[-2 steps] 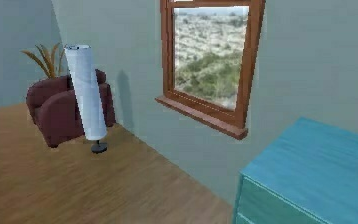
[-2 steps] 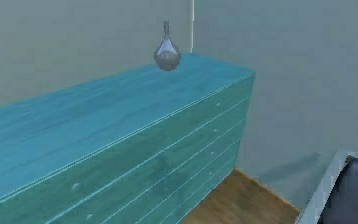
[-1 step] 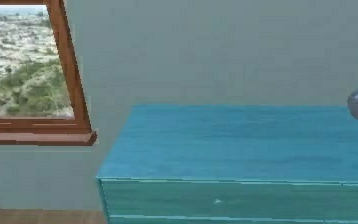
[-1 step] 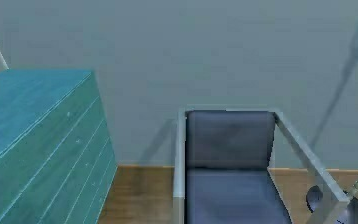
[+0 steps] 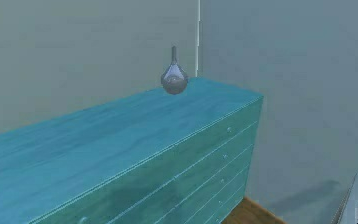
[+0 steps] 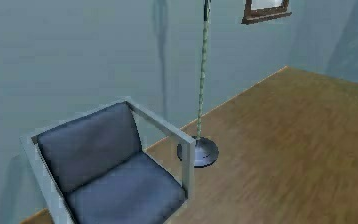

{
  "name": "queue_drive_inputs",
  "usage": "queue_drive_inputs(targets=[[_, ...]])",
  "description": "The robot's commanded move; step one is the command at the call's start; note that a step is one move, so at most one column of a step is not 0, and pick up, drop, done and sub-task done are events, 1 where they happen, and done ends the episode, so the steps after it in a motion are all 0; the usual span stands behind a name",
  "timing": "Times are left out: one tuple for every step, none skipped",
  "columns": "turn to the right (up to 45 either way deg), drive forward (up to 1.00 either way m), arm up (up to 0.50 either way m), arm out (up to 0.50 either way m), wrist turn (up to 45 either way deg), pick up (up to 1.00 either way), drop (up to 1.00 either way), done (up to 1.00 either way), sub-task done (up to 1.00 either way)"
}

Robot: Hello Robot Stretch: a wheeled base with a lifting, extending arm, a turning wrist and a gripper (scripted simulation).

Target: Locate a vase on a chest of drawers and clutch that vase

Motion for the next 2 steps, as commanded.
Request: queue_drive_inputs(targets=[[18.0,0.00,0.00,0.00,0.0,0.00,0.00,0.00,0.00],[0.0,0.50,0.00,0.00,0.0,0.00,0.00,0.00,0.00]])
